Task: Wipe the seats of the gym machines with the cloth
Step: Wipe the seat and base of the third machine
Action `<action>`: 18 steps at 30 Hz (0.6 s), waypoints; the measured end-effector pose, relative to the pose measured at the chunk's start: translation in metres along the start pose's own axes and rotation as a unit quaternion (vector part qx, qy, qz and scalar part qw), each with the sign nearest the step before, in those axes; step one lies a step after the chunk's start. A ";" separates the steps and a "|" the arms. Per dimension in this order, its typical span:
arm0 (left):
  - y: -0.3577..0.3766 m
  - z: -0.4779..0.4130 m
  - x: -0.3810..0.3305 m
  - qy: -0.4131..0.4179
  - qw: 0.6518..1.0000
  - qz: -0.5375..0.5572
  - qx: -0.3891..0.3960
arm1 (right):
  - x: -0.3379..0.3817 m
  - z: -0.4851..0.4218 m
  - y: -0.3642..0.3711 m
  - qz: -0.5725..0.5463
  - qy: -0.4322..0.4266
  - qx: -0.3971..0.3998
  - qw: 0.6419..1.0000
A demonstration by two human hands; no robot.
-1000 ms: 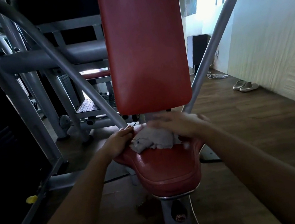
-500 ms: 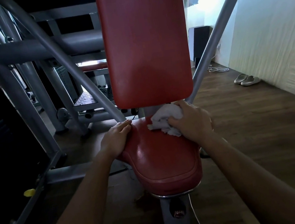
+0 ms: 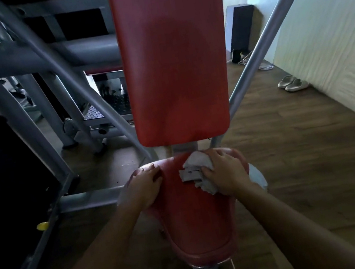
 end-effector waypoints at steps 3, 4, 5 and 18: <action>-0.021 0.009 -0.017 0.022 0.999 0.022 0.036 | 0.006 -0.010 -0.019 0.000 0.033 0.077 0.997; -0.028 0.011 -0.020 0.024 0.998 0.032 0.052 | 0.007 -0.010 -0.028 -0.008 0.048 0.090 0.995; -0.037 0.015 -0.022 0.026 0.997 0.045 0.062 | 0.008 -0.009 -0.038 -0.030 0.056 0.090 0.994; -0.158 0.078 -0.169 0.079 0.983 0.069 -0.152 | -0.035 0.061 -0.220 -0.046 -0.035 -0.062 0.996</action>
Point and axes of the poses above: each hand's wrist, its own z-axis away from the middle knuckle, its own y-axis out of the palm, x = y × z, the point moved 4 cm from there along -z, towards the middle knuckle, and after that the axes turned 14 degrees about x, right-handed, at the moved point
